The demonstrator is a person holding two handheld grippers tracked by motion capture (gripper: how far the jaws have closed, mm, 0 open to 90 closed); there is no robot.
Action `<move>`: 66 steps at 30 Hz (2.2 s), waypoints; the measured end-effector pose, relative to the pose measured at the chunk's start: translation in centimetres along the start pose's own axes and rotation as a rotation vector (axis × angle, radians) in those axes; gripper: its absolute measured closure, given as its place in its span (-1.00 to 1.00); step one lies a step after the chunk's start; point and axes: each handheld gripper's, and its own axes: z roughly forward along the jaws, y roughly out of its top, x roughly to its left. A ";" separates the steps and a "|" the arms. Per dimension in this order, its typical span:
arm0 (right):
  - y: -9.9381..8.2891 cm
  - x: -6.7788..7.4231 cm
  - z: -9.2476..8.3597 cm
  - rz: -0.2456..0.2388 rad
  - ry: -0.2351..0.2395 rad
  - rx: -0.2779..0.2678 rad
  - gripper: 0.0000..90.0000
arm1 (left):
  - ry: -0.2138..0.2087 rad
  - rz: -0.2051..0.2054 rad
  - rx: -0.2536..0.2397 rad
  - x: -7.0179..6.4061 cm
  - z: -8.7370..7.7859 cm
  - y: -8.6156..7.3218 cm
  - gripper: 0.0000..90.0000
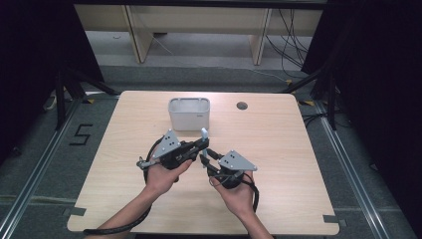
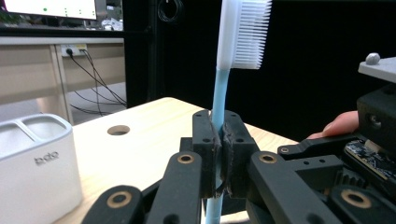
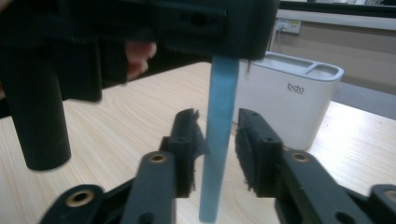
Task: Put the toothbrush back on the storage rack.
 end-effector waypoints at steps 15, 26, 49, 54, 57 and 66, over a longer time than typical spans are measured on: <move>-1.1 -1.4 -2.1 -0.023 -0.021 0.108 0.13 | 0.103 0.056 -0.021 2.3 -1.9 0.6 0.89; -2.5 -3.5 -4.9 0.040 -0.074 0.099 0.11 | 0.166 0.064 -0.049 4.2 -3.4 1.0 0.89; -6.5 -5.1 -9.1 0.102 -0.199 0.037 0.13 | 0.246 0.102 -0.098 7.1 -3.9 2.2 0.89; -6.7 -5.1 -9.1 0.102 -0.207 0.040 0.13 | 0.261 0.099 -0.102 7.8 -3.7 2.4 0.89; -6.6 -5.2 -9.3 0.101 -0.215 0.056 0.13 | 0.271 0.098 -0.104 8.1 -3.6 2.4 0.89; -6.8 -5.5 -9.3 0.067 -0.232 0.045 0.13 | 0.288 0.109 -0.101 9.0 -3.2 2.8 0.89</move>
